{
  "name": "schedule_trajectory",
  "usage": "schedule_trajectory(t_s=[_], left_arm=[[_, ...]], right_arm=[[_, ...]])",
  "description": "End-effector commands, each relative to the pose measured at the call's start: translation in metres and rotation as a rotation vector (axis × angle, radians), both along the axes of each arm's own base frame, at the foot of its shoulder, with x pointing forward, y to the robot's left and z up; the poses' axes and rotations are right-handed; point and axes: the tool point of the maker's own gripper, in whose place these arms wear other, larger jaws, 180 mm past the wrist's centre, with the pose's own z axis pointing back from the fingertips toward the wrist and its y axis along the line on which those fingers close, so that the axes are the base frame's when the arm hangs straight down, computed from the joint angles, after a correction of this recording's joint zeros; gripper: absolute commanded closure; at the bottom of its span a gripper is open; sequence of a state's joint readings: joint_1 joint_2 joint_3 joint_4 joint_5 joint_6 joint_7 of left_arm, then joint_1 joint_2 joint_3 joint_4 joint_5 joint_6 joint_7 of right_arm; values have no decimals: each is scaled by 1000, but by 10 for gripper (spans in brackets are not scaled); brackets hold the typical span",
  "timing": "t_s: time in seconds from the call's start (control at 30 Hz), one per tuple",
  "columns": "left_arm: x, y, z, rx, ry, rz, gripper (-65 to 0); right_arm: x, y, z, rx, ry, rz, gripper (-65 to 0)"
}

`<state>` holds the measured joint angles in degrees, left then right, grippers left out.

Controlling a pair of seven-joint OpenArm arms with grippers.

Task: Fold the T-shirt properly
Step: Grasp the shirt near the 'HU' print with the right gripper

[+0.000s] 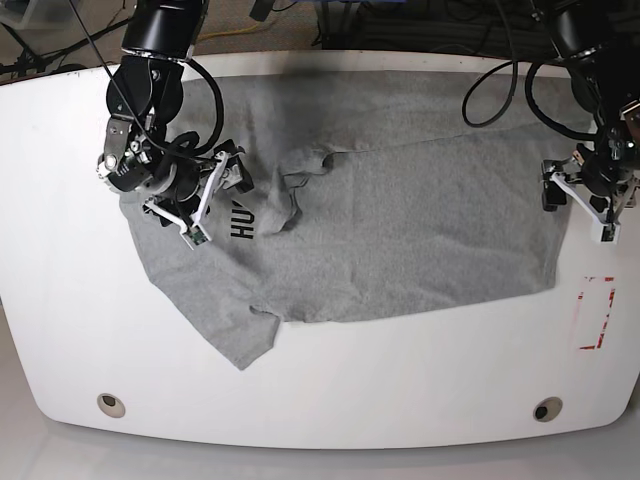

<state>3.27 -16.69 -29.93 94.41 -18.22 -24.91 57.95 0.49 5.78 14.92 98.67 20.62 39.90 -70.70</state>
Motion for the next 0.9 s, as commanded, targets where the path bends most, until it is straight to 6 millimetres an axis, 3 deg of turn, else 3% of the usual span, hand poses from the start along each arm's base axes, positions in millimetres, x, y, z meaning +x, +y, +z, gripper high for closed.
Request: schedule_trajectory(t_s=[0.0,0.27,0.47,0.67,0.87], left_arm=[[8,4,14,14,-48,-3,-511],[2,2,8,10,-31,-4,-511],[0,2,5,8,-22,-3,-511],[0,2,5,8,-22,-3,-511],[1,2,6,8,-25,-5,-511]], right_arm=[[13,7,5,23,-28,18,-495],[15,12,-7,66,3,11,-479],[13,12,-9,70,10,10,-265],[13,11,-10,63,11,8,-214],[13,13,-20,97,21,-6,-103]])
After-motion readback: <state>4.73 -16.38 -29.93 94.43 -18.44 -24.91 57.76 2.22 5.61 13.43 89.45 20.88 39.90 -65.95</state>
